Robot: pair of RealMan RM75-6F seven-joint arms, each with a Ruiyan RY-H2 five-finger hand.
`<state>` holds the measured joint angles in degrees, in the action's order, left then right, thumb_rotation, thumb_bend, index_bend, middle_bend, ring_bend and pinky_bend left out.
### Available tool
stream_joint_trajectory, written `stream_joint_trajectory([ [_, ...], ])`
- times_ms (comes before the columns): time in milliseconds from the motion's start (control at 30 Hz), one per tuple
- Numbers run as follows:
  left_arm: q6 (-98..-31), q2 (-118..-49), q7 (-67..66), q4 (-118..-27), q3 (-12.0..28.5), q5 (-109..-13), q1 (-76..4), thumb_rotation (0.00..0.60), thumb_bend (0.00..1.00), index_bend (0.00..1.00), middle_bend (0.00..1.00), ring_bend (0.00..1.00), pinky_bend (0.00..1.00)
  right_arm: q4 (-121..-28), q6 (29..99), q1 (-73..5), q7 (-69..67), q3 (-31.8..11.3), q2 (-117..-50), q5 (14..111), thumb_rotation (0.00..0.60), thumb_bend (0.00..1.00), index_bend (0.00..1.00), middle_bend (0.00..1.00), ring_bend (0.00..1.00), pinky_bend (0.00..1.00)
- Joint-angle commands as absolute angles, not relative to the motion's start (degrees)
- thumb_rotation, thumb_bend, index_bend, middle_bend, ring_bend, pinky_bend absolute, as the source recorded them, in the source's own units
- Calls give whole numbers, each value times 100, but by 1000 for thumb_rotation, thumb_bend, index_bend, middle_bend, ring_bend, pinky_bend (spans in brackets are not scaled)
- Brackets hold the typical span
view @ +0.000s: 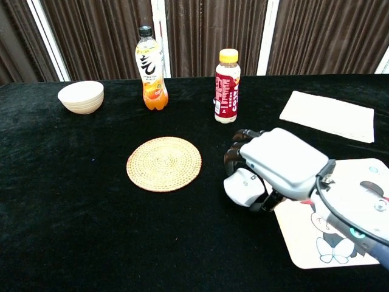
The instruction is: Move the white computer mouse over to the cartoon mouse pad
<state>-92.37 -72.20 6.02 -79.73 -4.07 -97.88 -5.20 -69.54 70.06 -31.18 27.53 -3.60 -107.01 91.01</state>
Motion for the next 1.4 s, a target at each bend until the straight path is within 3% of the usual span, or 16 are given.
stream_joint_trajectory([
  [33,-9223,-7225,593,-7972,-408,-9788,-519,600,71,0,0,0,0,-7124,7172,-3098,2788,-323,-10511,9264,600,115,510,364,169,330],
  [433,-9200,-7269,481,-7976,-397,-9817,-514,600,71,0,0,0,0,-7388,7563,-2902,2731,-32,-9746,9678,600,117,539,403,215,383],
  [767,-9166,-7301,379,-7998,-384,-9811,-505,600,72,0,0,0,0,-7183,7717,-2830,2597,-172,-9488,9635,600,118,541,405,216,384],
  [1067,-9142,-7302,367,-8005,-382,-9817,-507,600,71,0,0,0,0,-6527,7815,-2819,2508,-257,-9365,9634,600,118,541,405,216,385],
  [1400,-9069,-7272,333,-8093,-450,-9909,-533,600,70,0,0,0,0,-5582,8186,-2551,2125,152,-9334,9986,600,114,541,405,216,377],
])
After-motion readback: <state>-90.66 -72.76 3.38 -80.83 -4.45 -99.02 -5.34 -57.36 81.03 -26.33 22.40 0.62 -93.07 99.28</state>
